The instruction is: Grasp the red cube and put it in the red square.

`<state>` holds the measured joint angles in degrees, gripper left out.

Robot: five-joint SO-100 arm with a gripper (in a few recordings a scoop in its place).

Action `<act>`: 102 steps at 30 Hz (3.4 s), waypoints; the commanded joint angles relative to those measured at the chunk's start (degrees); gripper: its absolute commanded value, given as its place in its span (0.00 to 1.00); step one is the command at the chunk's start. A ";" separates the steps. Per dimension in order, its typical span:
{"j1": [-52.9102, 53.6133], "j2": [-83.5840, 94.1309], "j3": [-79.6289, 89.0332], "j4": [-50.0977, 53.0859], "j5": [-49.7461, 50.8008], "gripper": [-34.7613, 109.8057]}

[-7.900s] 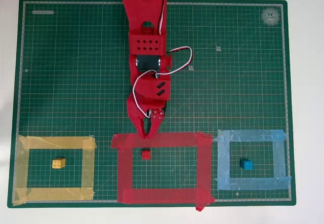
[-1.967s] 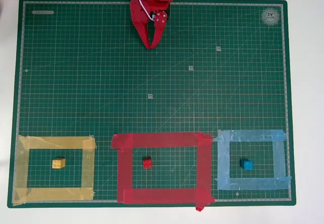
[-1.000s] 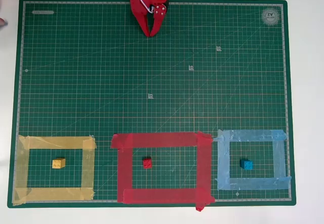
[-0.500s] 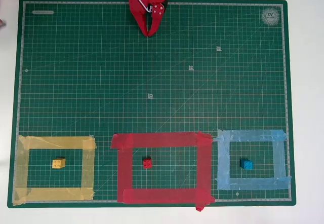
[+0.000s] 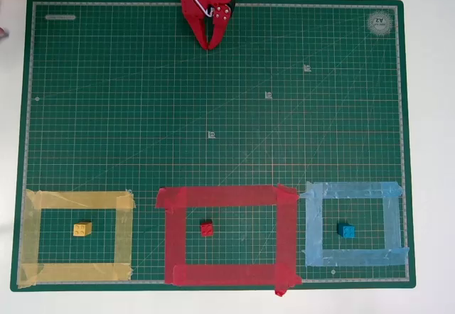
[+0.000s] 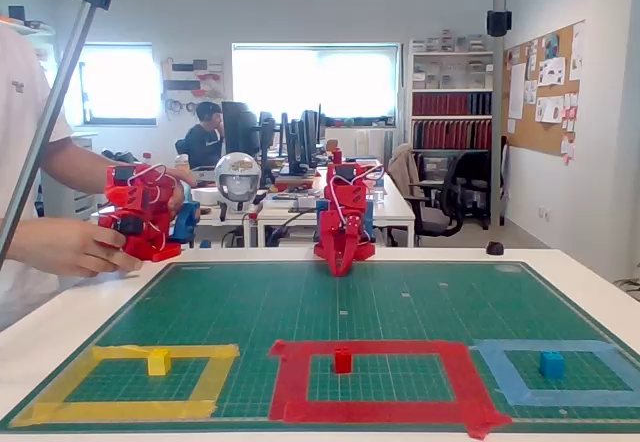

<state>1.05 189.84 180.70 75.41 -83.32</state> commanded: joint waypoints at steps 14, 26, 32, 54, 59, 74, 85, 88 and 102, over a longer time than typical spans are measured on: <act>1.05 2.11 0.35 0.62 -0.70 0.23; 1.05 2.11 0.35 0.62 -0.70 0.23; 1.05 2.11 0.35 0.62 -0.70 0.23; -0.35 1.67 0.35 0.79 -3.96 0.23; -0.44 1.76 0.35 0.79 -3.87 0.23; -0.18 2.11 0.35 0.79 -3.43 0.23; -0.18 2.11 0.35 0.79 -3.43 0.23; -0.18 2.11 0.35 0.79 -3.43 0.23; -0.18 2.11 0.35 0.79 -3.43 0.23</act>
<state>0.70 189.84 180.70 75.41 -86.22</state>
